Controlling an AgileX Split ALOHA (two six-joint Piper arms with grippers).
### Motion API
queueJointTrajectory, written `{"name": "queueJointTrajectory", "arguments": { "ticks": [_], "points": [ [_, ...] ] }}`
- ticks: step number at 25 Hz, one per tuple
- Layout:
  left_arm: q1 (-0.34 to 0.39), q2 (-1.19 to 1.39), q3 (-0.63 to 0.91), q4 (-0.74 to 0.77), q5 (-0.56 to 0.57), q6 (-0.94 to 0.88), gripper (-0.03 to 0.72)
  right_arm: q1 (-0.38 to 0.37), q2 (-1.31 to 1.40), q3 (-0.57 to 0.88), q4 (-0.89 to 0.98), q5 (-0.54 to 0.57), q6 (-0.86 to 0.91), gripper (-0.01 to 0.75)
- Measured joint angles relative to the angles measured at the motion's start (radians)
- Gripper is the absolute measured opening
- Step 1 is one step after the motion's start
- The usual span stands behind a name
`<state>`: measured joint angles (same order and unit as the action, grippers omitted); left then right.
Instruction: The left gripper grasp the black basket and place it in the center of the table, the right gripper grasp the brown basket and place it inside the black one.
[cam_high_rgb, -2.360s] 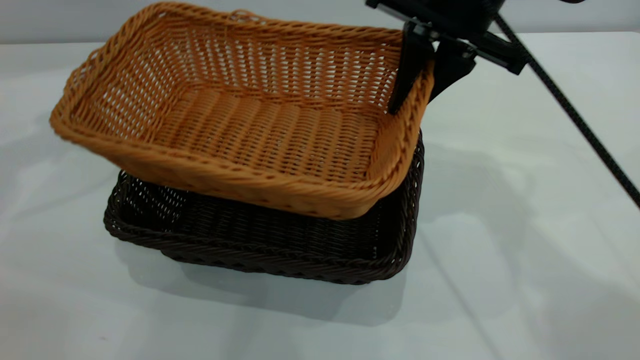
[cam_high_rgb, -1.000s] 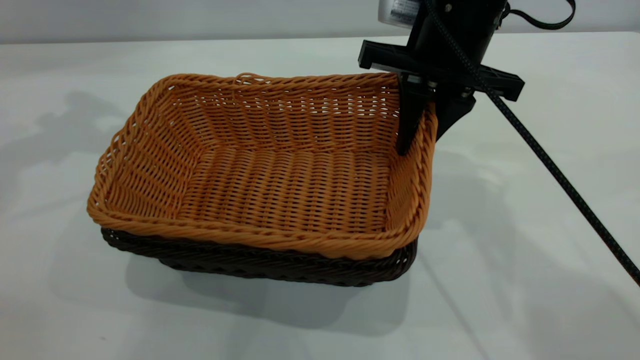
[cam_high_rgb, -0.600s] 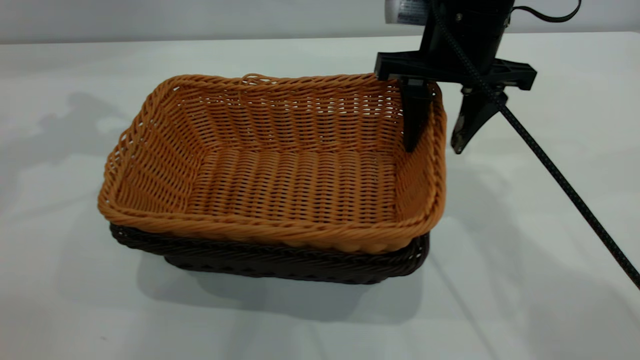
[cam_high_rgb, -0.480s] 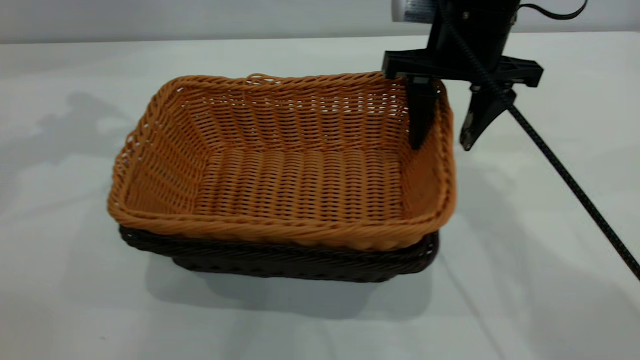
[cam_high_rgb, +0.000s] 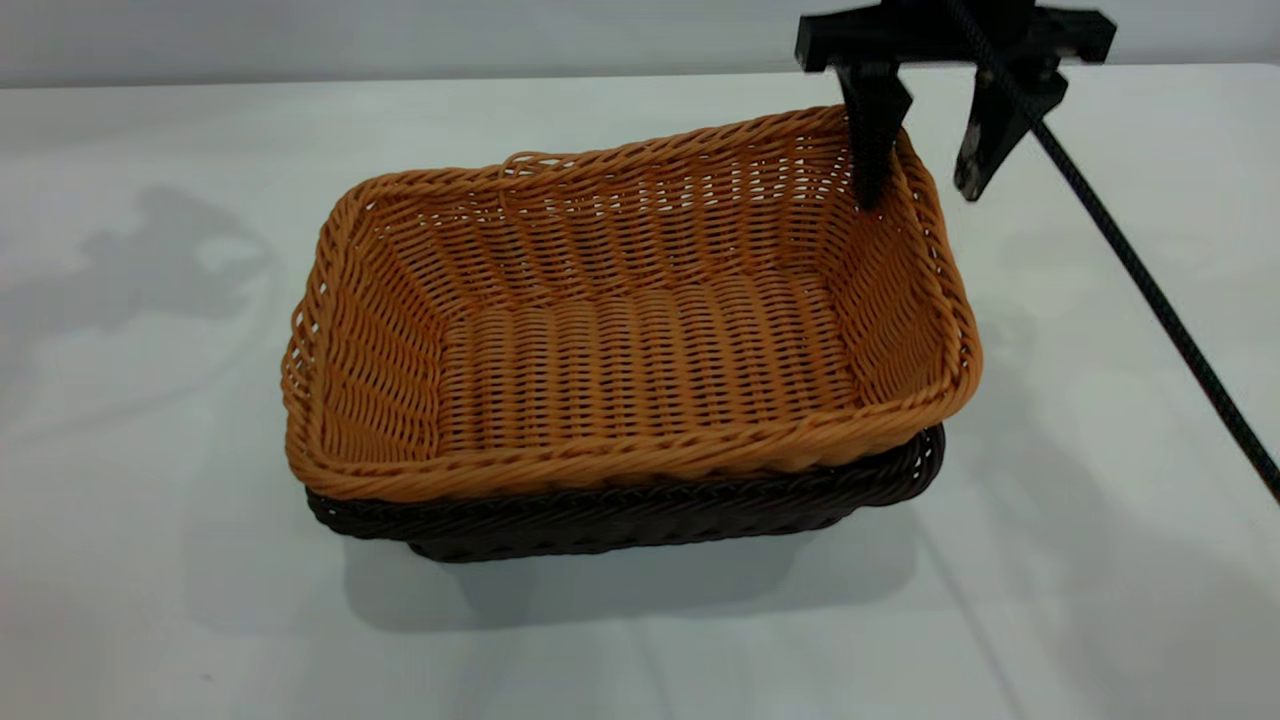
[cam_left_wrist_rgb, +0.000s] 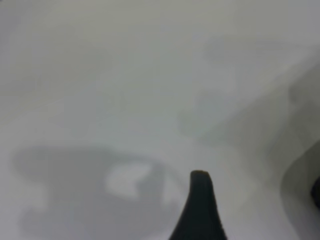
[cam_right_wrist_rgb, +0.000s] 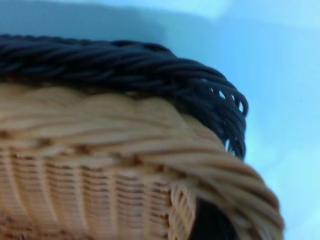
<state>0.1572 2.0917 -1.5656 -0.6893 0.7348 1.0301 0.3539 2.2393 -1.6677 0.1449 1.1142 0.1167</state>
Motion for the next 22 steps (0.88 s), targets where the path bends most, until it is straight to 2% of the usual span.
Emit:
{"name": "queueJointTrajectory", "arguments": {
  "ticks": [3, 9, 22],
  "points": [
    [0.0, -0.019, 0.0, 0.001, 0.004, -0.001, 0.529, 0.0, -0.005, -0.032, -0.009, 0.06, -0.025, 0.447],
    [0.0, -0.11, 0.0, 0.001, 0.021, -0.029, 0.529, 0.0, -0.126, -0.038, -0.019, 0.083, -0.069, 0.447],
    [0.0, -0.493, 0.0, 0.007, 0.192, -0.247, 0.529, 0.0, -0.634, -0.039, 0.048, 0.132, -0.154, 0.447]
  ]
}}
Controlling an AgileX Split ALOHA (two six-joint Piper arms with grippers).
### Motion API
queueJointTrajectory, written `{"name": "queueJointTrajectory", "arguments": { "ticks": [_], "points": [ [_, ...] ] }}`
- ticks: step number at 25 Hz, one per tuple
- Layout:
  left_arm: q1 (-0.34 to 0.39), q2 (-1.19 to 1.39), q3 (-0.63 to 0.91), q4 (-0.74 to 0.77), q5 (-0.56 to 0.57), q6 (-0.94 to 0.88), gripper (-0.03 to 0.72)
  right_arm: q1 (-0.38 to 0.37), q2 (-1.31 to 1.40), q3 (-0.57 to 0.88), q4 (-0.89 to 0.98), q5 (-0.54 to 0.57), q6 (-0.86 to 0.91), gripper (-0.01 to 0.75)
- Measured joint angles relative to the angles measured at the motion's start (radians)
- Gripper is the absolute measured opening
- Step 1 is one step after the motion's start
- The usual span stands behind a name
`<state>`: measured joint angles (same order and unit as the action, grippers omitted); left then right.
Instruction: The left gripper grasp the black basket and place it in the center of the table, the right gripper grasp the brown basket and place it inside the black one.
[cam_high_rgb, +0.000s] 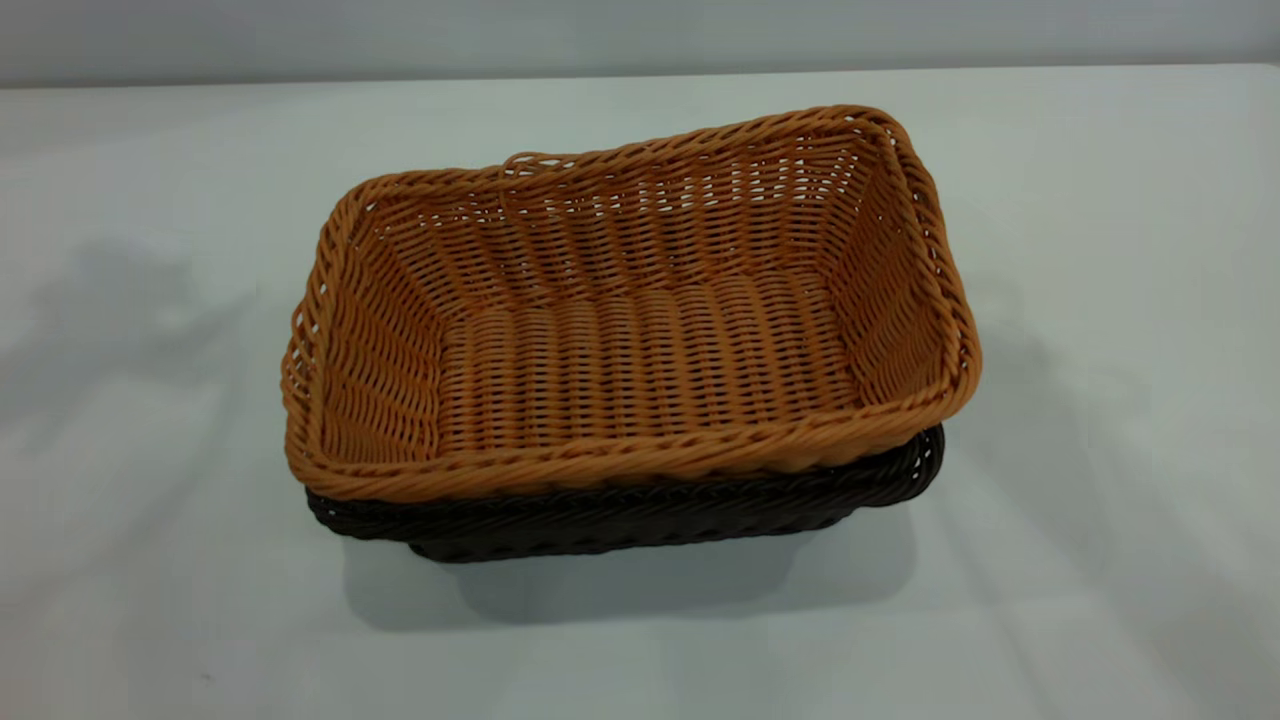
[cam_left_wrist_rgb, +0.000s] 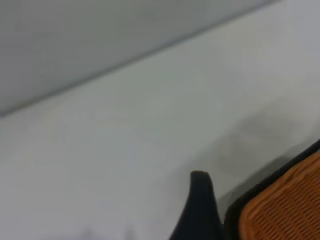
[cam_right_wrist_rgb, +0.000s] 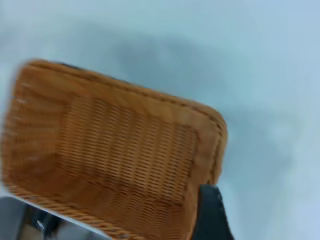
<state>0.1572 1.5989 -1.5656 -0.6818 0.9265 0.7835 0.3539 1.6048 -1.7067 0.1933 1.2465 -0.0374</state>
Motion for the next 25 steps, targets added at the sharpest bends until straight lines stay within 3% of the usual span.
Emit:
{"name": "queueJointTrajectory", "arguments": {
  "ticks": [5, 10, 16, 25],
  "points": [
    [0.0, -0.141, 0.0, 0.001, 0.085, -0.106, 0.529, 0.0, -0.186, 0.054, 0.089, 0.005, -0.028, 0.447],
    [0.0, -0.24, 0.0, 0.059, 0.236, -0.206, 0.529, 0.0, -0.383, 0.219, 0.127, 0.008, -0.071, 0.447],
    [0.0, -0.291, 0.022, 0.183, 0.24, -0.414, 0.529, 0.0, -0.619, 0.487, 0.128, 0.008, -0.093, 0.447],
    [0.0, -0.397, 0.302, 0.299, 0.24, -0.543, 0.529, 0.0, -0.977, 0.933, 0.13, -0.109, -0.095, 0.447]
  ]
}}
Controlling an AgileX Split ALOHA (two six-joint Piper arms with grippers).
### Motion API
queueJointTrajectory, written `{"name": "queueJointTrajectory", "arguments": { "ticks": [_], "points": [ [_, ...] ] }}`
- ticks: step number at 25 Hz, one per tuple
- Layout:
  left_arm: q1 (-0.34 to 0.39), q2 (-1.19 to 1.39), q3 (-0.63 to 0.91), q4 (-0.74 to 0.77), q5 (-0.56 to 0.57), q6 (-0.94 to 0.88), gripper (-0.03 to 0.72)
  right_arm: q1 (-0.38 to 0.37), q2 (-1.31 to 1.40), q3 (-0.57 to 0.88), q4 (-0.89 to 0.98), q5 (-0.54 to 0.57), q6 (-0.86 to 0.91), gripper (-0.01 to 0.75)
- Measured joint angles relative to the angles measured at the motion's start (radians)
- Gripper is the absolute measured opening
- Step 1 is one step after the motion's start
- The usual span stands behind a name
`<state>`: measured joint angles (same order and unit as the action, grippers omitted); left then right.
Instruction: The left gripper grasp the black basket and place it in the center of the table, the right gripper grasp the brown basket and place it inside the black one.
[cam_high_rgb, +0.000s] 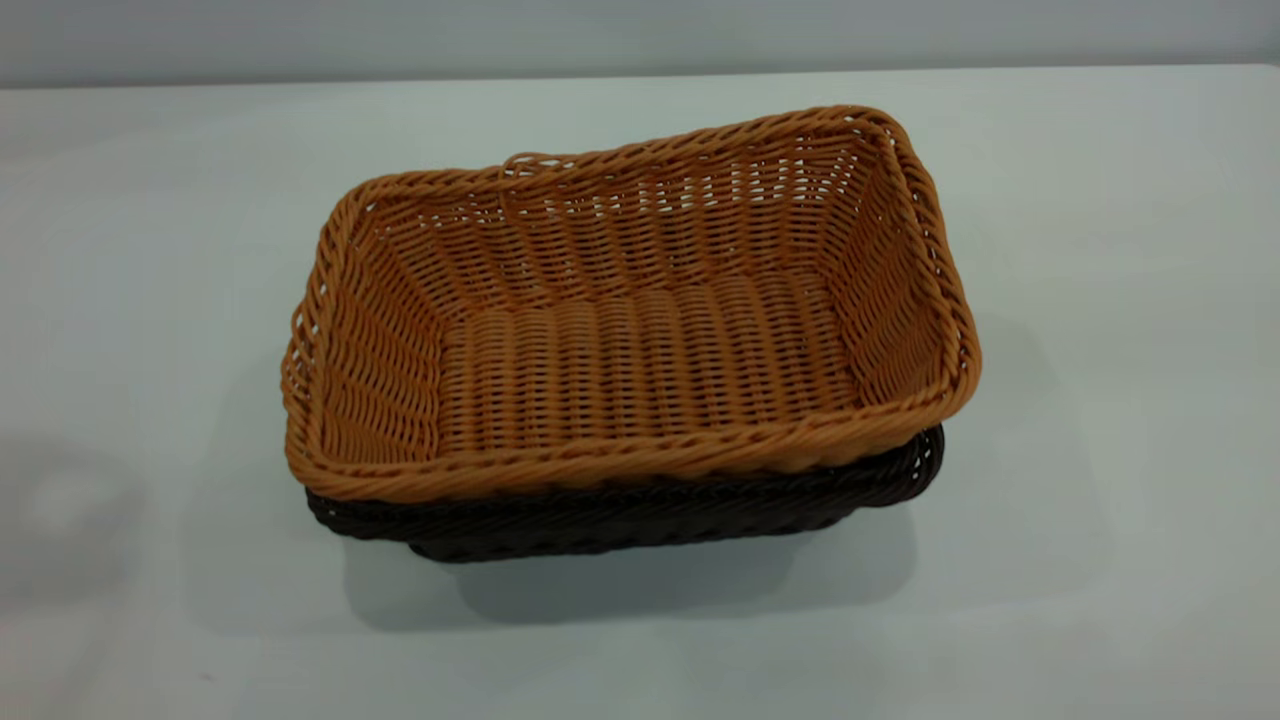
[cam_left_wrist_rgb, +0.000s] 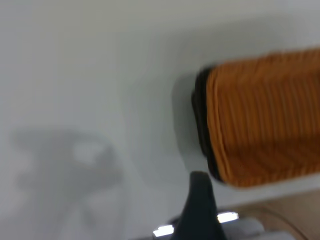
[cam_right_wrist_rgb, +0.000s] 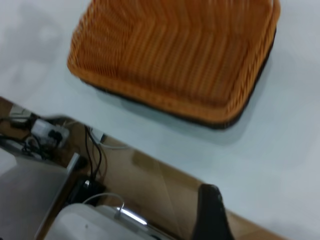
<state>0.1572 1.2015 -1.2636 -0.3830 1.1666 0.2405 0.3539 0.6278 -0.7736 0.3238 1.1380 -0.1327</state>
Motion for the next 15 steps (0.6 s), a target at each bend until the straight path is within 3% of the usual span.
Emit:
{"name": "queueJointTrajectory", "arguments": {
  "ticks": [6, 15],
  "points": [
    [0.0, -0.154, 0.237, 0.002, 0.0, -0.003, 0.529, 0.0, -0.196, 0.196, -0.012, -0.007, 0.0, 0.447],
    [0.0, -0.479, 0.447, 0.002, 0.0, 0.0, 0.529, 0.0, -0.403, 0.236, -0.104, -0.008, -0.001, 0.447]
  ]
}}
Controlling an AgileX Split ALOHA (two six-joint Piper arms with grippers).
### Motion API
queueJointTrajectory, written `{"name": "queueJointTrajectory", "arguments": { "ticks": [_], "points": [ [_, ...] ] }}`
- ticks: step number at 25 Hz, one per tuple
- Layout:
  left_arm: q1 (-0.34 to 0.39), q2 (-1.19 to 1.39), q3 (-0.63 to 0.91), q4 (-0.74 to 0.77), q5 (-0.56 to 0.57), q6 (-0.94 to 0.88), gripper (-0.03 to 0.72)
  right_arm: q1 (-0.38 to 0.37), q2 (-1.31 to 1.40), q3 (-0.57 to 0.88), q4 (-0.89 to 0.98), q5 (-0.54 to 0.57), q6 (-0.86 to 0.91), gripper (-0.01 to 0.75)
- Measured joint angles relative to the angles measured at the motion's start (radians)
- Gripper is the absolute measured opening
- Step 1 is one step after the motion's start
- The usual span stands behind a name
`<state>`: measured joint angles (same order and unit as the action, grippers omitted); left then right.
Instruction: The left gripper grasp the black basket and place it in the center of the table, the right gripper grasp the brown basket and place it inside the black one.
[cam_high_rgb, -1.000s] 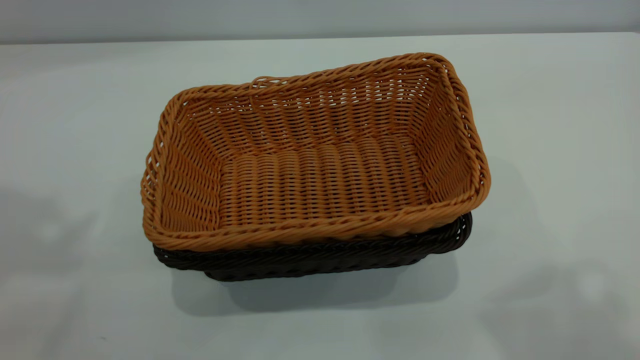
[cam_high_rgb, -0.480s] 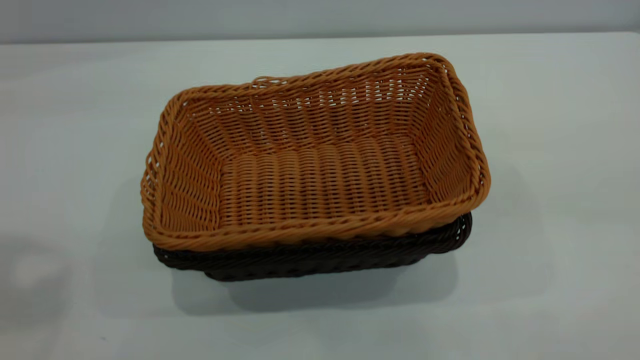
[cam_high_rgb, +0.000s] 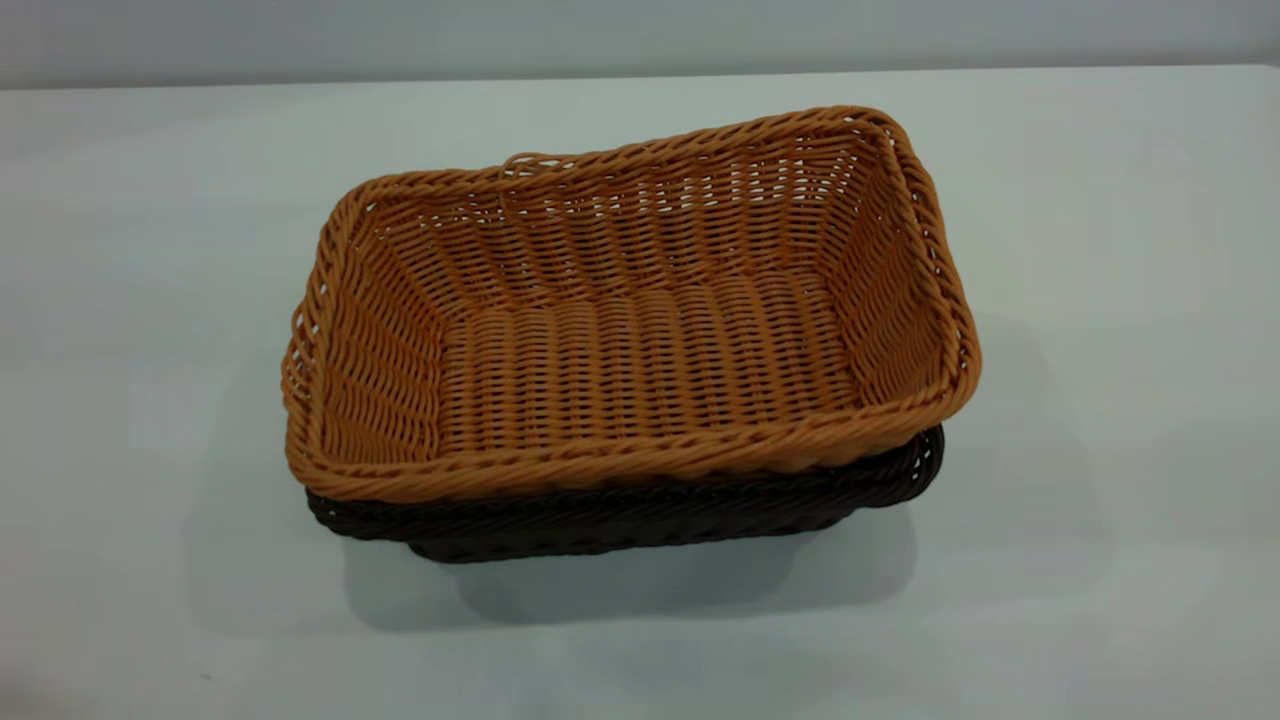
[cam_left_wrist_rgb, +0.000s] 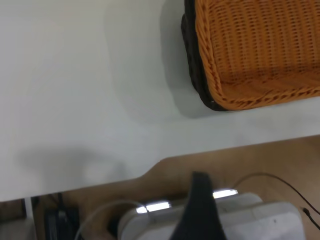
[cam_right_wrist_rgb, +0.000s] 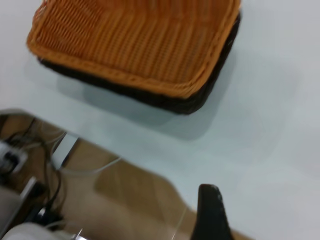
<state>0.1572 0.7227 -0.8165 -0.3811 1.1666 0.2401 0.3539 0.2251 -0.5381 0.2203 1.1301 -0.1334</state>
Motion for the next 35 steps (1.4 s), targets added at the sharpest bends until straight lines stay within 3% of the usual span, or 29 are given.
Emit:
{"name": "queueJointTrajectory", "arguments": {
  "ticks": [9, 15, 26, 35],
  "points": [
    [0.0, -0.373, 0.152, 0.0, 0.0, 0.041, 0.526, 0.0, -0.132, 0.067, -0.007, 0.006, 0.0, 0.447],
    [0.0, -0.544, 0.228, 0.067, 0.0, 0.039, 0.485, 0.0, -0.188, 0.067, -0.005, 0.007, 0.0, 0.447],
    [0.0, -0.581, 0.327, 0.261, -0.039, -0.088, 0.468, 0.0, -0.199, 0.067, -0.004, 0.008, 0.0, 0.447],
    [0.0, -0.581, 0.327, 0.285, -0.045, -0.103, 0.466, 0.0, -0.2, 0.067, -0.004, 0.008, 0.0, 0.447]
  ]
}}
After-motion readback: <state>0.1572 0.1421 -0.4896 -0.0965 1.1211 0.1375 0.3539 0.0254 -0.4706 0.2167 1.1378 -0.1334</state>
